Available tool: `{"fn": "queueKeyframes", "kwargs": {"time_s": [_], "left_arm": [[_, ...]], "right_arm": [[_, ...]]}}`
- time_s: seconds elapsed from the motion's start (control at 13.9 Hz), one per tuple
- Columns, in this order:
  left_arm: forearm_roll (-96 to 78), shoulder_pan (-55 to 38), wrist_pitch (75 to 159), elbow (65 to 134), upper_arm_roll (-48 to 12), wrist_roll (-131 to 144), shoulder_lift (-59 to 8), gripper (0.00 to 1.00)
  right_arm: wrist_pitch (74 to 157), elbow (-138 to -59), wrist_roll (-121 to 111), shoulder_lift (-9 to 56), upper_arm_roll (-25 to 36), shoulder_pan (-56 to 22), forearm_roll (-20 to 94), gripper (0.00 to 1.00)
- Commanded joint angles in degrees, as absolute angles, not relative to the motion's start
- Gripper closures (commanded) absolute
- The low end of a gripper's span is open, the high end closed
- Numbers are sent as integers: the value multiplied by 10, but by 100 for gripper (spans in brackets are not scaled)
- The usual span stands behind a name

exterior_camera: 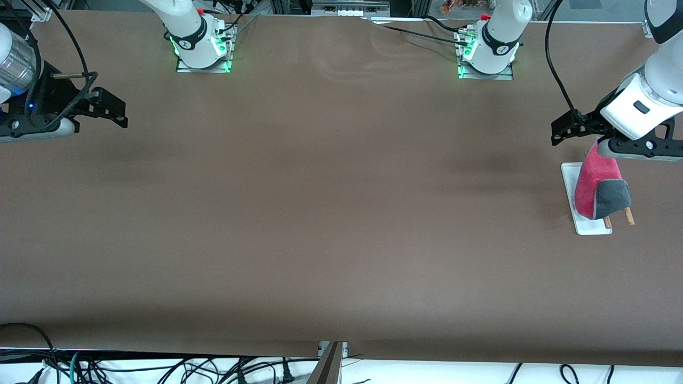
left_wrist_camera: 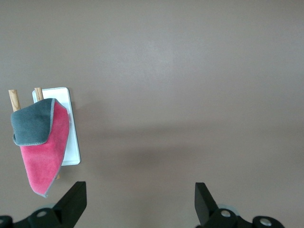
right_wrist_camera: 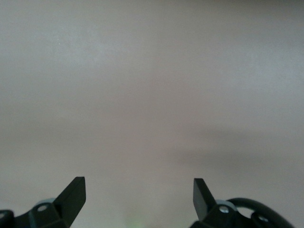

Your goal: Pass towel and hang on rack

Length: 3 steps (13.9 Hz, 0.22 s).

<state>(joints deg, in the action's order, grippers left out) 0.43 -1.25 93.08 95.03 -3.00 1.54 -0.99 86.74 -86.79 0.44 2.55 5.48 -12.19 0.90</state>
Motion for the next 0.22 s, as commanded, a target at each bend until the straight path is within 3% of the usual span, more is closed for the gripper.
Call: {"fn": "queueKeyframes", "kwargs": {"time_s": [0.0,0.14], "left_arm": [[-2,-15,915,930,-26,19,-18,0],[-2,-15,915,930,-26,19,-18,0]], "right_arm": [[857,-860,17,24,52,-123,3,0],[857,-860,17,24,52,-123,3,0]]}}
